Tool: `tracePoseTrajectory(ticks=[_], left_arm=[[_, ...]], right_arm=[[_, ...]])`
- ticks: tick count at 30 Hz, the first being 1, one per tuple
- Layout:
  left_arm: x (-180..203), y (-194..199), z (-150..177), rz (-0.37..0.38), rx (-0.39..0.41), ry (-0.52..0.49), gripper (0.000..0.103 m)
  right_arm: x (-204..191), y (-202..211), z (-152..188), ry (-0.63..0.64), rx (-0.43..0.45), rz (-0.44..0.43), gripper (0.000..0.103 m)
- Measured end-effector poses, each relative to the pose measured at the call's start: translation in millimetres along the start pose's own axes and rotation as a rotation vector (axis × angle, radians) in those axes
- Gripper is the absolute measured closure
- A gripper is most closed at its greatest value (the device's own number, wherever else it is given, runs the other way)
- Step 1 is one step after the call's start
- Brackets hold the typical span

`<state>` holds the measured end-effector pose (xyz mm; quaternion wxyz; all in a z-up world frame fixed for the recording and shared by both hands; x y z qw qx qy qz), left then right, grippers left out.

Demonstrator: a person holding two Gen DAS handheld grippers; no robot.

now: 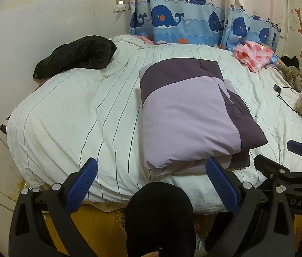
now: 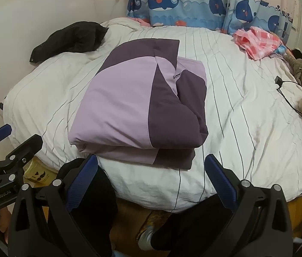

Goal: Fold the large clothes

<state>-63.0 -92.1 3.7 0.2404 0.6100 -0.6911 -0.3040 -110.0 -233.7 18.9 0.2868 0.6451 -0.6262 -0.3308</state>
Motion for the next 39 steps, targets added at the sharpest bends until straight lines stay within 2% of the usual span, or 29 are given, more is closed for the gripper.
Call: tracePoseTrajectory(ticks=[18, 23, 39], left_arm=[[0.6, 0.3, 3.8, 0.003, -0.006, 0.0, 0.006], [2.4, -1.3, 4.6, -0.019, -0.028, -0.014, 0.006], [-0.4, -1.7, 1.8, -0.001, -0.025, -0.001, 0.006]], right_arm=[[-3.8, 0.0, 1.0, -0.003, -0.006, -0.002, 0.007], [-2.7, -1.8, 3.1, 0.0, -0.012, -0.007, 0.007], [-1.6, -2.6, 4.3, 0.003, -0.014, -0.008, 0.007]])
Point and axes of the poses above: each gripper's, at about its wrist camera, not at the fingertips, and y roughly against the way its jaws point, x to its right, z to its underside, the point moved 1 cm from there along -y, roughly the way its jaws point, and after that the axes turned 3 degrees about z, right-handed, at the moved point
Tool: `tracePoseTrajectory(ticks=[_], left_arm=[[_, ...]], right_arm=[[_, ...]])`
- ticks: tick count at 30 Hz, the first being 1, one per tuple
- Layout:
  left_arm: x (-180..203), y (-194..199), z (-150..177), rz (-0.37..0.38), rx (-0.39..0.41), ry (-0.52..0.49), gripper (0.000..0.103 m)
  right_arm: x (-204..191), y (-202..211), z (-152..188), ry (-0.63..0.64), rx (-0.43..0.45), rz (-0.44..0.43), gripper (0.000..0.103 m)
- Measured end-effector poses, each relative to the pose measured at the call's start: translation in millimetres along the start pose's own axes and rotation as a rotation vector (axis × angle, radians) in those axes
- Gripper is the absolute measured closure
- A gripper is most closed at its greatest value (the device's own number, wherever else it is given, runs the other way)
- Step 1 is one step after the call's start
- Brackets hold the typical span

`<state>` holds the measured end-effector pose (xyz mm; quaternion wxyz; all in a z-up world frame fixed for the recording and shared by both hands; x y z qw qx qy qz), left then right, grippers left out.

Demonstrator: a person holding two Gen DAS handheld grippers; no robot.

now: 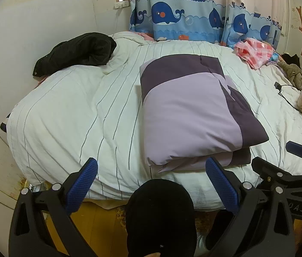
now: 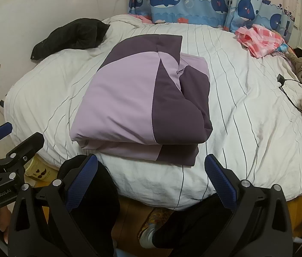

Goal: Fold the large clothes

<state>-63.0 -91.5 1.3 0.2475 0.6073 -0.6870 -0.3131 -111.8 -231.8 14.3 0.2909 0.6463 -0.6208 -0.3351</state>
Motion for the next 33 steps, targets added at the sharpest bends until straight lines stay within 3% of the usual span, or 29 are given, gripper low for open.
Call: tracePoseTrajectory(ticks=[33], left_arm=[[3.6, -2.6, 1.5, -0.018, -0.006, -0.003, 0.006]], right_arm=[[4.3, -4.4, 2.3, 0.005, -0.008, 0.006, 0.007]])
Point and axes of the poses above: each gripper's, at about its wrist camera, not at the fingertips, and y roughly against the way its jaws point, x to its right, z to its underside, the point moved 1 cm from there along -y, roughly the way its jaws point, and after that the axes turned 3 degrees about z, right-handed, at the moved point
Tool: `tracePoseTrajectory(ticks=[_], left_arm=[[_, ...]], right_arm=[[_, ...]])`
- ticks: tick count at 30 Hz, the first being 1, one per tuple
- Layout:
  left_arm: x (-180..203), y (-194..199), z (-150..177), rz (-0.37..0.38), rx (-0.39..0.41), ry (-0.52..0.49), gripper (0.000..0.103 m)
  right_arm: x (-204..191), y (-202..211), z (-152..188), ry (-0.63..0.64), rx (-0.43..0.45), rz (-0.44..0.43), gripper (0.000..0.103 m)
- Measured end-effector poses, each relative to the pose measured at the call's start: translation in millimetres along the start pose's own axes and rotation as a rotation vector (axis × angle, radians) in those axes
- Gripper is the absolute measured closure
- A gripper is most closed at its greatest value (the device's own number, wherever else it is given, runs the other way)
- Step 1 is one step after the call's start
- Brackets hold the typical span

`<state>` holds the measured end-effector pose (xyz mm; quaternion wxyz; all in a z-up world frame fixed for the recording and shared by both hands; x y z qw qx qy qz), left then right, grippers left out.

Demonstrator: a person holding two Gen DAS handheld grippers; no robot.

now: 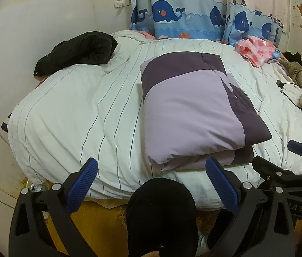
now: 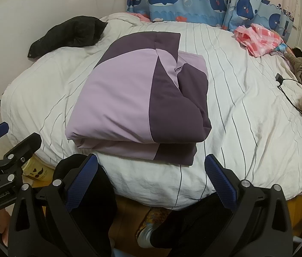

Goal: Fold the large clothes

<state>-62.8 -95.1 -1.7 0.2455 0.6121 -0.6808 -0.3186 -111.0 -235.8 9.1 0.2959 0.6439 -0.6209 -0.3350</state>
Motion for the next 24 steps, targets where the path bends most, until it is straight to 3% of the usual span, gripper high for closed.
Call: tracePoseTrajectory(ticks=[24], left_arm=[[-2.9, 1.5, -3.4, 0.004, 0.012, 0.007, 0.006]], right_arm=[[4.2, -6.5, 2.0, 0.014, -0.01, -0.002, 0.007]])
Point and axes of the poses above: each gripper's, at about its wrist camera, not at the fingertips, and y roughly against the way its jaws point, x to its right, z to its underside, the point moved 1 cm from there along -y, roughly the way its jaws point, and after that the axes turned 3 degrees about z, right-handed, at the moved point
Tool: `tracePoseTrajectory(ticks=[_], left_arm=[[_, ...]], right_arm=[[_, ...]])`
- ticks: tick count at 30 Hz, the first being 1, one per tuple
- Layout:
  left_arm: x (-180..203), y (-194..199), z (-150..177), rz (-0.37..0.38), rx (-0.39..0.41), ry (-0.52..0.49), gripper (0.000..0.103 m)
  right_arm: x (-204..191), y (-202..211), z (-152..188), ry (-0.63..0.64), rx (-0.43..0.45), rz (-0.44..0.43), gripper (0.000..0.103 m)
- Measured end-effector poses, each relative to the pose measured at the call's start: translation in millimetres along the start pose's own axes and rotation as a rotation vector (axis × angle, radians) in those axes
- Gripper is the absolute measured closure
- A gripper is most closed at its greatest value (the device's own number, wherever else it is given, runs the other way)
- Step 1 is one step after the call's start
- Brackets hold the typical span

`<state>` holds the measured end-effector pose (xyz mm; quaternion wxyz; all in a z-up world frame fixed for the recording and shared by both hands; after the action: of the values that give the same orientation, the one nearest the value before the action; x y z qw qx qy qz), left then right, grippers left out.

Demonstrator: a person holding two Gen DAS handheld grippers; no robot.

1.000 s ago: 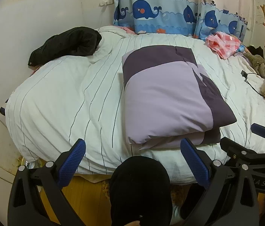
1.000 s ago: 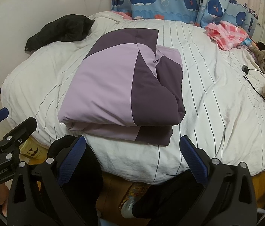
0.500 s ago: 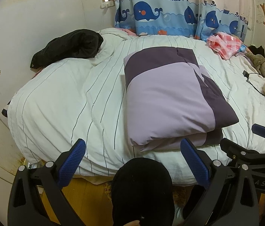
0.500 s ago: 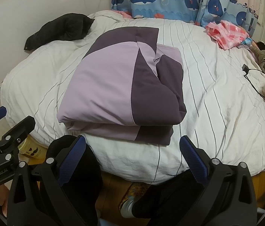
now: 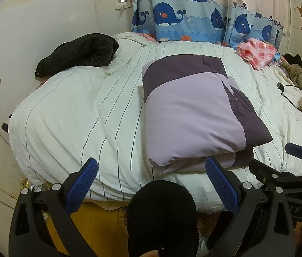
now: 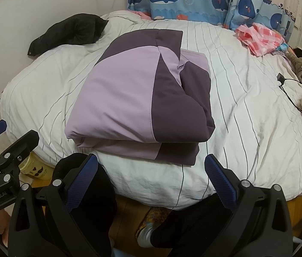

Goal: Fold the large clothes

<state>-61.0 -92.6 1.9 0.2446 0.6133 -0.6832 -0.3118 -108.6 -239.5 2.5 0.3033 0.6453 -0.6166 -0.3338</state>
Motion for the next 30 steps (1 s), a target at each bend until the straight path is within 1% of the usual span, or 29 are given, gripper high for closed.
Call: tracePoseTrajectory(ticks=[15, 23, 28, 30], left_arm=[[3.6, 3.3, 2.8, 0.012, 0.0, 0.01, 0.006], [6.4, 1.9, 6.4, -0.004, -0.006, 0.007, 0.006], [8.9, 2.4, 7.9, 0.012, -0.004, 0.003, 0.006], [8.5, 1.8, 8.1, 0.031, -0.011, 0.01, 0.006]], right_arm=[[0.7, -2.1, 0.1, 0.003, -0.006, -0.001, 0.007], [1.2, -3.3, 0.0, 0.005, -0.007, 0.0, 0.007], [2.3, -3.3, 0.6, 0.005, -0.005, 0.002, 0.007], [2.5, -4.2, -0.4, 0.008, -0.001, 0.006, 0.007]])
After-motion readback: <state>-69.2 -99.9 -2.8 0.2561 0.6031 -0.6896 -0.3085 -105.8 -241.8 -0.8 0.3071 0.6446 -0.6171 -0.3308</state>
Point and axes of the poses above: each gripper's, at about its wrist camera, not at the fingertips, and y roughly against the way its jaws point, x to its right, z to its underside, the point moved 1 cm from there along -y, roughly the way its jaws point, and after that the axes turned 3 degrees about z, right-handed, at the moved point
